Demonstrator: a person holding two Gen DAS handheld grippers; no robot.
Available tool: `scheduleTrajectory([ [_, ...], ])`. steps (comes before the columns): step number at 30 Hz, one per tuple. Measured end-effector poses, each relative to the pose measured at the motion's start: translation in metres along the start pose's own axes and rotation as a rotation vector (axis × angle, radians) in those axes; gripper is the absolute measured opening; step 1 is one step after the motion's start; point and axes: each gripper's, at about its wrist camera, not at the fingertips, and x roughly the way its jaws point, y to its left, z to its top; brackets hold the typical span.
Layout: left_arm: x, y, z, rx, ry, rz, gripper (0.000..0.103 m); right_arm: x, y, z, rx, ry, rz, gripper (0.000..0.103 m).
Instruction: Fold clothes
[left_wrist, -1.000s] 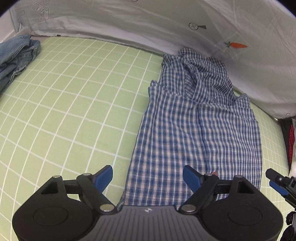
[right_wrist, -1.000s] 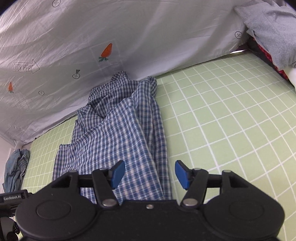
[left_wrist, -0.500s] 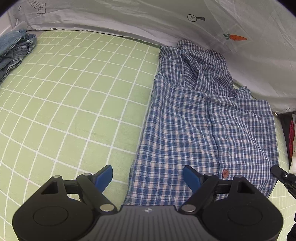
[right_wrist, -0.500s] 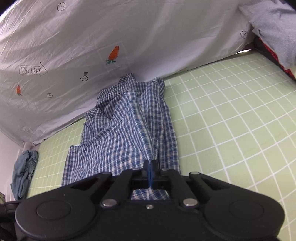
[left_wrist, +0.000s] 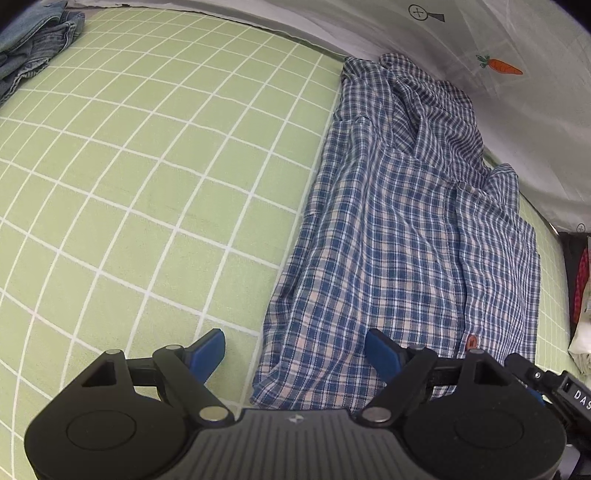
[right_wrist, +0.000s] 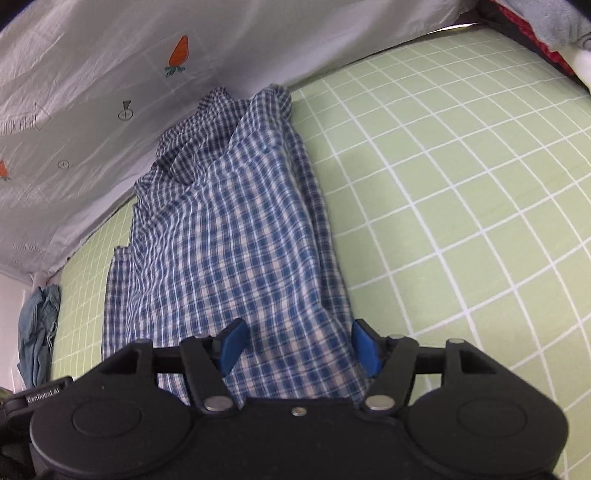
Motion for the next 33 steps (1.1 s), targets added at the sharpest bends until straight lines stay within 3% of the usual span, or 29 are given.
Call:
scheduleTrajectory([
  [4, 0.000, 0.004, -0.003, -0.031, -0.002, -0.019, 0.083, 0.008, 0.006, -0.003, -0.025, 0.032, -0.012, 0.080],
  [8, -0.002, 0.005, -0.006, -0.047, 0.000, -0.041, 0.078, 0.011, 0.010, -0.008, -0.047, 0.045, -0.023, 0.080],
  [13, -0.001, 0.008, -0.009, -0.067, 0.027, -0.084, 0.052, 0.013, 0.015, -0.012, -0.106, 0.058, -0.062, 0.083],
  [14, 0.000, 0.009, -0.010, -0.069, 0.030, -0.085, 0.045, 0.013, 0.015, -0.012, -0.111, 0.061, -0.063, 0.083],
  [15, 0.000, 0.009, -0.012, -0.072, 0.033, -0.086, 0.022, 0.013, 0.015, -0.012, -0.117, 0.062, -0.060, 0.082],
  [16, 0.000, 0.010, -0.013, -0.075, 0.036, -0.086, 0.014, 0.012, 0.015, -0.013, -0.128, 0.058, -0.058, 0.082],
  [17, 0.000, 0.012, -0.015, -0.079, 0.039, -0.089, 0.014, 0.011, 0.015, -0.015, -0.145, 0.047, -0.051, 0.080],
  [18, -0.001, 0.013, -0.017, -0.084, 0.038, -0.101, 0.011, 0.010, 0.014, -0.016, -0.170, 0.035, -0.038, 0.071],
  [19, -0.003, 0.014, -0.020, -0.089, 0.037, -0.114, 0.010, 0.009, 0.015, -0.018, -0.195, 0.035, -0.014, 0.051],
  [20, -0.004, 0.016, -0.022, -0.092, 0.035, -0.124, 0.008, 0.008, 0.014, -0.019, -0.207, 0.041, -0.004, 0.039],
  [21, -0.009, 0.015, -0.024, -0.087, 0.029, -0.126, 0.006, 0.006, 0.011, -0.022, -0.208, 0.043, 0.003, 0.016],
  [24, -0.023, 0.012, -0.032, -0.068, 0.012, -0.133, 0.005, -0.006, 0.004, -0.030, -0.204, 0.038, 0.021, 0.006],
  [33, -0.064, 0.030, -0.110, -0.134, 0.041, -0.177, 0.005, -0.073, -0.032, -0.088, -0.093, 0.034, 0.058, 0.003],
])
